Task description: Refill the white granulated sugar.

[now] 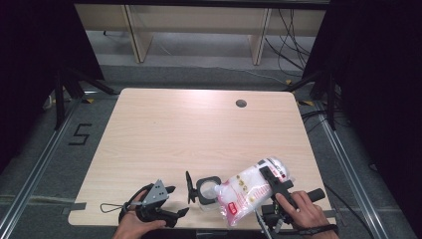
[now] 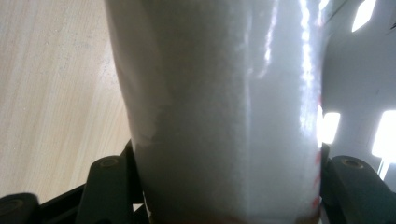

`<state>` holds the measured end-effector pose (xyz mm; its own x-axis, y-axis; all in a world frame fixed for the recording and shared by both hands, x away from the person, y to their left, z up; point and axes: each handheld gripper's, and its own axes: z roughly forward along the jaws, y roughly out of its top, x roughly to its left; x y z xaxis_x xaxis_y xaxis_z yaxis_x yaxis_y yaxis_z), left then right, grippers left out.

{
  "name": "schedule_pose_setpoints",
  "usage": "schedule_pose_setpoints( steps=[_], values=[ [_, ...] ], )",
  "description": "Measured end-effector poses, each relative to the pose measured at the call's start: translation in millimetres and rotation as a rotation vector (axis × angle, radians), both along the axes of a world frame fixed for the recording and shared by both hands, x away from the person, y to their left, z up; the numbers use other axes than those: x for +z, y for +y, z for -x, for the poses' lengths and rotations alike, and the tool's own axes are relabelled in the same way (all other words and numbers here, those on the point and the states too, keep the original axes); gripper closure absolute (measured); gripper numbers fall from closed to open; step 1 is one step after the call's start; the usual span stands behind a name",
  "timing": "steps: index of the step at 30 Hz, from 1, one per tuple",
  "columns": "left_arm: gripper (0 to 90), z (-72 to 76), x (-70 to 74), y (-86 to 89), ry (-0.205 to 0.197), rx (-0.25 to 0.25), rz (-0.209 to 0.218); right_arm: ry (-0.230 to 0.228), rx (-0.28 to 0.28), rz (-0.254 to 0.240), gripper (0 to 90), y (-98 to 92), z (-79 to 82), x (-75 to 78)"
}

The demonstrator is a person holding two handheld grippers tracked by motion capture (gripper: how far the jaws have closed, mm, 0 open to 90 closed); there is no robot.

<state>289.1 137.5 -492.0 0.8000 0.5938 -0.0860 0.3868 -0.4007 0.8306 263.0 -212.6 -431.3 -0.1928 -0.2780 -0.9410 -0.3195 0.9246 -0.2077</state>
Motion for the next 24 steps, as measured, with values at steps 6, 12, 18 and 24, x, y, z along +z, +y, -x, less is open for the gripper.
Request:
schedule_pose_setpoints(
  steps=[6,12,18,24],
  values=[
    [17.4,0.3,0.0,-0.1,0.009,0.0,0.007,0.004,0.013,-0.016,41.8,0.7,-0.1,-1.1],
    [17.4,0.6,-0.4,-0.9,0.012,0.004,0.018,0.009,0.001,-0.021,41.8,1.6,1.4,-2.4],
    [17.4,0.4,-0.5,-0.7,0.009,0.002,0.015,-0.021,0.025,-0.018,41.7,1.6,0.6,-0.5],
    [17.5,0.1,-0.1,-0.1,-0.005,0.003,-0.002,-0.006,0.007,-0.011,41.8,-0.2,0.8,1.9]
  ],
)
